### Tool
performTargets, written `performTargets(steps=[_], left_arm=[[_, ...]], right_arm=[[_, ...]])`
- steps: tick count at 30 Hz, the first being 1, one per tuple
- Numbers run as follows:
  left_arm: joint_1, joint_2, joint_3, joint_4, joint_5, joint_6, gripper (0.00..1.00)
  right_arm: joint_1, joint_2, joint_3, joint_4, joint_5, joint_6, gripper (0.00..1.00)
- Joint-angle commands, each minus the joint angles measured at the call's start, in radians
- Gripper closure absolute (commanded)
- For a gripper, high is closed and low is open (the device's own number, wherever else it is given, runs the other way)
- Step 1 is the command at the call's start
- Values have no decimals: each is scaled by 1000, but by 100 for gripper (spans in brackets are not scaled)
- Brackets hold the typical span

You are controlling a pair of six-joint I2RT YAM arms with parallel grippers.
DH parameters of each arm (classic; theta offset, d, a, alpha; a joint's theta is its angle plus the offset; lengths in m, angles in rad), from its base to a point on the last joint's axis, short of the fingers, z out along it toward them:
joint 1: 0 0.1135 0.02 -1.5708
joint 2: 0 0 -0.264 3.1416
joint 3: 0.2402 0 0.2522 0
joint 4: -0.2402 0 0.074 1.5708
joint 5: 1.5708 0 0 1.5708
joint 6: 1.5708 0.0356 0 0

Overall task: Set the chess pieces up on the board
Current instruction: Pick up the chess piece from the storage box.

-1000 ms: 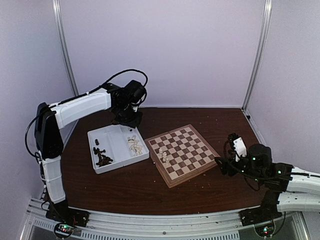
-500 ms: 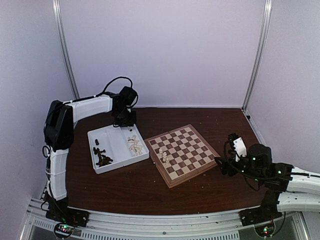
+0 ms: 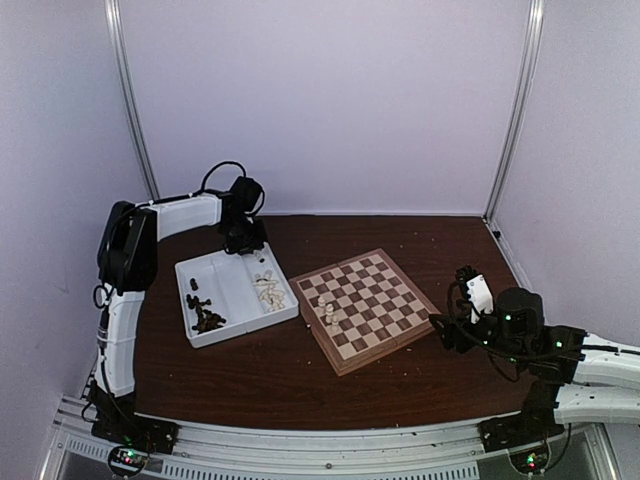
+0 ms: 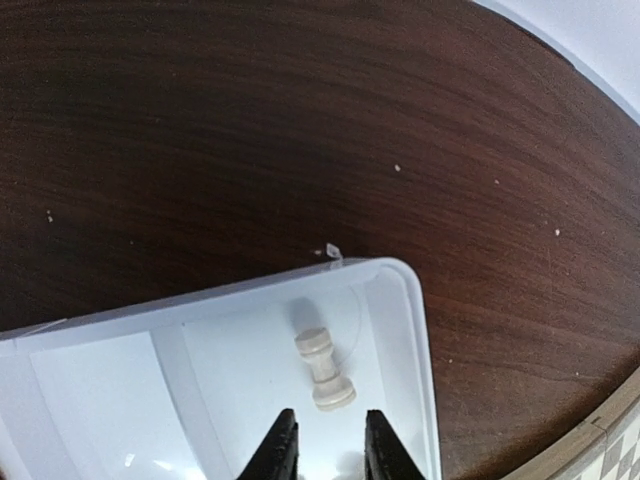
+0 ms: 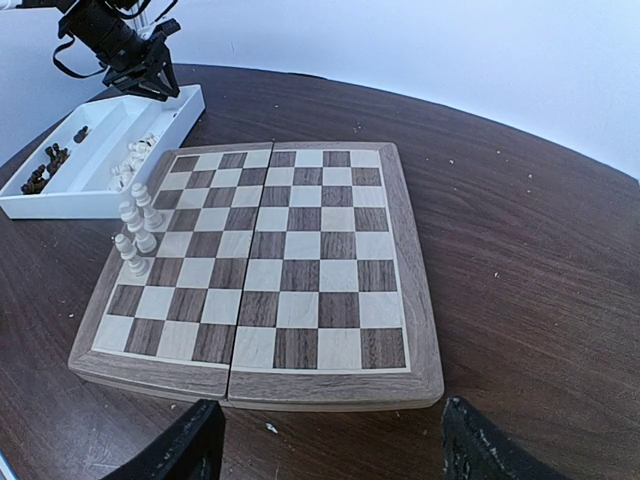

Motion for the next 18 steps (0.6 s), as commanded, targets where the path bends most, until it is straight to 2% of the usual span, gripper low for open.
performTargets(steps=[1, 11, 13, 15, 18], left_arm=[[4, 78, 82, 18, 42, -45, 74], [4, 185, 169, -87, -35, -162, 72], [4, 194, 173, -91, -30, -160, 76], [4, 194, 172, -97, -29, -154, 89], [4, 179, 163, -122, -37, -149, 93]], right_arm=[[-5, -4, -7, 16, -5, -2, 25], [-5, -5, -7, 15, -4, 0, 25], [-5, -4, -7, 15, -2, 0, 24], [-5, -2, -6, 16, -3, 0, 25], [-5, -1, -5, 16, -3, 0, 24]])
